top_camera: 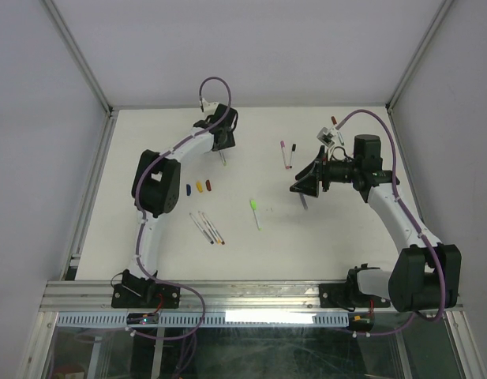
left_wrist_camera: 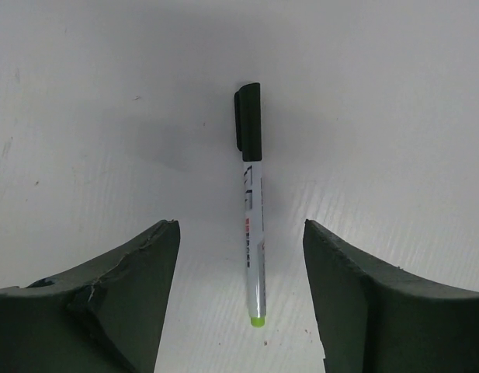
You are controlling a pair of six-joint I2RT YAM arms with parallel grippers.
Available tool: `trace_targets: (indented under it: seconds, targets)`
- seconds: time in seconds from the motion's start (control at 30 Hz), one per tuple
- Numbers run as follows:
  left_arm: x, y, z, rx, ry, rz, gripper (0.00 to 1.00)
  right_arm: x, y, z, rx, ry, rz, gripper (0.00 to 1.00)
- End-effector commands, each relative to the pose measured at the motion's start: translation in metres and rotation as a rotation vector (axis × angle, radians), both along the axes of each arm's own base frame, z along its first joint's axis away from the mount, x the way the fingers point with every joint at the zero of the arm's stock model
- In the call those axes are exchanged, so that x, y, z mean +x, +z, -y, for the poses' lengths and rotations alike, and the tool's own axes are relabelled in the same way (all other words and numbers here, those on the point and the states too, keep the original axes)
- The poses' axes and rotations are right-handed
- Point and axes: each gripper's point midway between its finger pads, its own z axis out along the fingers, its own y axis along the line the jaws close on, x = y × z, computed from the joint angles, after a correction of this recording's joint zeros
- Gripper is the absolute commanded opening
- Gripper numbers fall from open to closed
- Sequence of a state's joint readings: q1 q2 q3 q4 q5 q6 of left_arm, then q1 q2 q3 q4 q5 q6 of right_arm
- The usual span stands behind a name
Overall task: Open the pen caps
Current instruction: Pick up the pen from the center of the board.
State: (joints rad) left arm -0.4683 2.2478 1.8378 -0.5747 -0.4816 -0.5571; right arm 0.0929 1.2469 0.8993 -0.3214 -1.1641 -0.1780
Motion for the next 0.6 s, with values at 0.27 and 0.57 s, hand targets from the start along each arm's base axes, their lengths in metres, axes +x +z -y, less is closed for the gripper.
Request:
trace_targets:
  seconds: [0.27,0.57]
  targets:
    - [0.016,-0.015,0.010,-0.017,-0.064,-0.042,0.52,0.006,0.017,0.000,0.013,0.009,0.064,0.71]
    - [0.010,-0.026,0.013,-0.050,-0.082,-0.080,0.35,0.005,0.017,0.000,0.016,0.011,0.060,0.71]
